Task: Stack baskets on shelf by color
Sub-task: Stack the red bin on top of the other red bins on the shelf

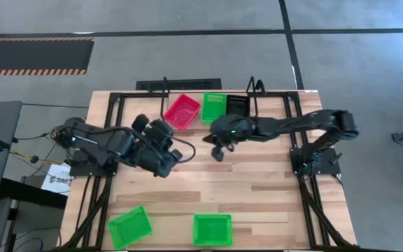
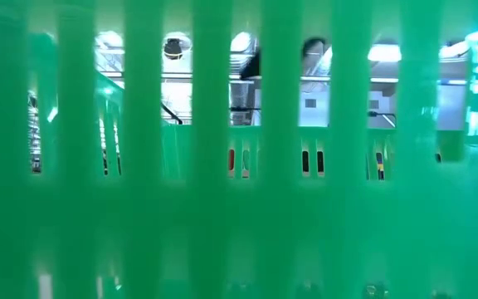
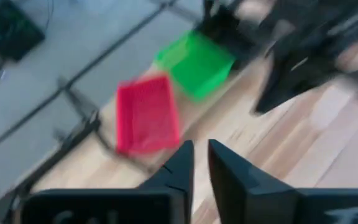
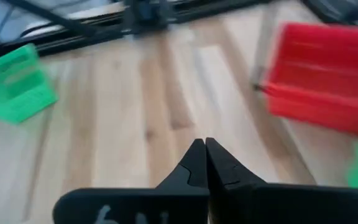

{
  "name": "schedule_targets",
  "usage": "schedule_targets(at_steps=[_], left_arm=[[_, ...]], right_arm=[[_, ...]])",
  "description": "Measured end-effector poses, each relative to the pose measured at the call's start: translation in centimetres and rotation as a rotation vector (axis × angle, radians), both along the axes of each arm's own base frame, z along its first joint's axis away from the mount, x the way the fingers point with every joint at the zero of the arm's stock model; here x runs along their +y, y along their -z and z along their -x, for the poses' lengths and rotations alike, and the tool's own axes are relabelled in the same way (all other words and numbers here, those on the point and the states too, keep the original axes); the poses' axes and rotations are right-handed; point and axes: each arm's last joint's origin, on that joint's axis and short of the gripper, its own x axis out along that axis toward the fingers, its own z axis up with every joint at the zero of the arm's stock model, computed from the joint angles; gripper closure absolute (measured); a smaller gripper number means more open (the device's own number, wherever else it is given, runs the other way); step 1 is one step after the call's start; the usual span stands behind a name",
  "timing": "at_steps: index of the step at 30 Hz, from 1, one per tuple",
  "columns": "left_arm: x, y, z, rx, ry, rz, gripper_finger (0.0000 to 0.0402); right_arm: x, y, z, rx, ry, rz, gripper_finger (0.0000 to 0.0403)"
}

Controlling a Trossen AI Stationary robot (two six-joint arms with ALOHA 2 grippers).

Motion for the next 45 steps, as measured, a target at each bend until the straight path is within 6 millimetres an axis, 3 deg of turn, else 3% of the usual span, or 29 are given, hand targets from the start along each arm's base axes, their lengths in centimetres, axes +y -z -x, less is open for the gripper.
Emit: schedule_targets(at_steps=[3,9,11,15,17,22,30,34,45], left_arm=[[0.9,3.5,1.3,0.118,-0.046,0.051,0.0395],[2.8,9.1,5.7,0.272,-0.177,0.178,0.0400],[3.2,10.3,7.2,0.265,-0.216,0.231,0.0400],[3.4,11.9,9.2,0.156,-0.192,0.312,0.0401],[3.4,12.5,9.9,0.113,-0.178,0.332,0.0401],[3.7,13.4,11.1,0.107,-0.186,0.334,0.0401],[3.8,13.4,11.6,0.142,-0.154,0.350,0.0401],[3.8,13.4,11.6,0.155,-0.141,0.347,0.0401],[3.7,13.5,11.5,0.171,-0.113,0.360,0.0401]], right_arm=[[1.1,-1.6,-2.5,-0.015,-0.083,0.044,0.0403],[2.1,-3.4,-5.5,-0.034,-0.149,0.106,0.0403],[1.8,-2.8,-6.6,-0.040,-0.139,0.104,0.0403],[0.9,0.6,-8.5,0.036,-0.113,0.072,0.0403],[0.4,2.0,-9.3,0.080,-0.103,0.067,0.0403],[-0.2,3.4,-12.4,0.064,-0.068,0.136,0.0403],[-1.8,6.4,-15.8,0.143,-0.036,0.207,0.0403],[-2.9,7.9,-15.9,0.225,-0.035,0.216,0.0403],[-7.5,8.1,-14.7,0.306,0.032,0.244,0.0403]])
